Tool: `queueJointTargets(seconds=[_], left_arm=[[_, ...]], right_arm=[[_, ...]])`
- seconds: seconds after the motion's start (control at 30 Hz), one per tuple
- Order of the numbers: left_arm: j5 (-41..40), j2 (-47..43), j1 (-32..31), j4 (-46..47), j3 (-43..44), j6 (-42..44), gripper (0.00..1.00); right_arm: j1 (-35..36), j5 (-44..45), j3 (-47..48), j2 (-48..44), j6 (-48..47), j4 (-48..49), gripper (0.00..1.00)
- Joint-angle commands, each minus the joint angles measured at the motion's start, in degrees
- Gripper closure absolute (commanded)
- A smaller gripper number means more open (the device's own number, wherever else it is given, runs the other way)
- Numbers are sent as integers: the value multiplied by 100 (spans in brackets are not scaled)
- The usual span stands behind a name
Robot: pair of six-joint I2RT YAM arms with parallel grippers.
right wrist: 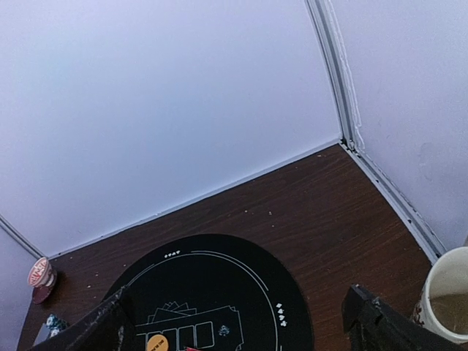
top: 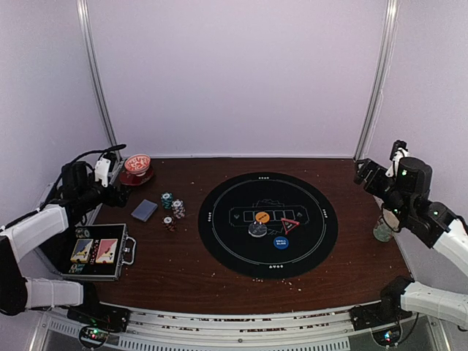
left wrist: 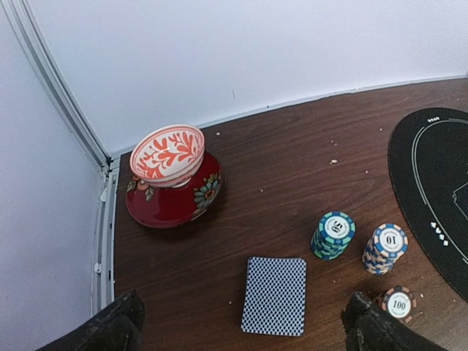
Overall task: Distribute texas hold em gaming equipment
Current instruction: Pick up the dealer button from the community card area.
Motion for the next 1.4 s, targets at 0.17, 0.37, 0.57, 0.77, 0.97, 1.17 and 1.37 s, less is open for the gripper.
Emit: queueJointTargets(seconds=[0.17, 0.37, 0.57, 0.77, 0.97, 1.17, 1.37], left_arm=[[388, 94, -96, 1469, 78, -399, 2], [572, 192, -121, 1791, 121, -489, 2], [951, 434, -134, 2127, 104, -500, 2], [1187, 814, -143, 2348, 148, -510, 2], [1535, 946, -146, 2689, 52, -636, 2], [1622, 851, -157, 2945, -100, -678, 2], [1665, 676, -159, 3372, -381, -684, 2]], right_arm=[[-501, -1645, 516, 17, 144, 124, 0], [-611, -2384, 479, -69, -174, 398, 0], [-496, -2662, 715, 683, -270, 303, 0], [498, -1782, 1288, 1873, -454, 144, 0], [1800, -582, 1917, 3218, -738, -62, 0], [2458, -33, 2370, 4621, -921, -35, 0], [2639, -49, 2603, 5565, -939, 17, 0]])
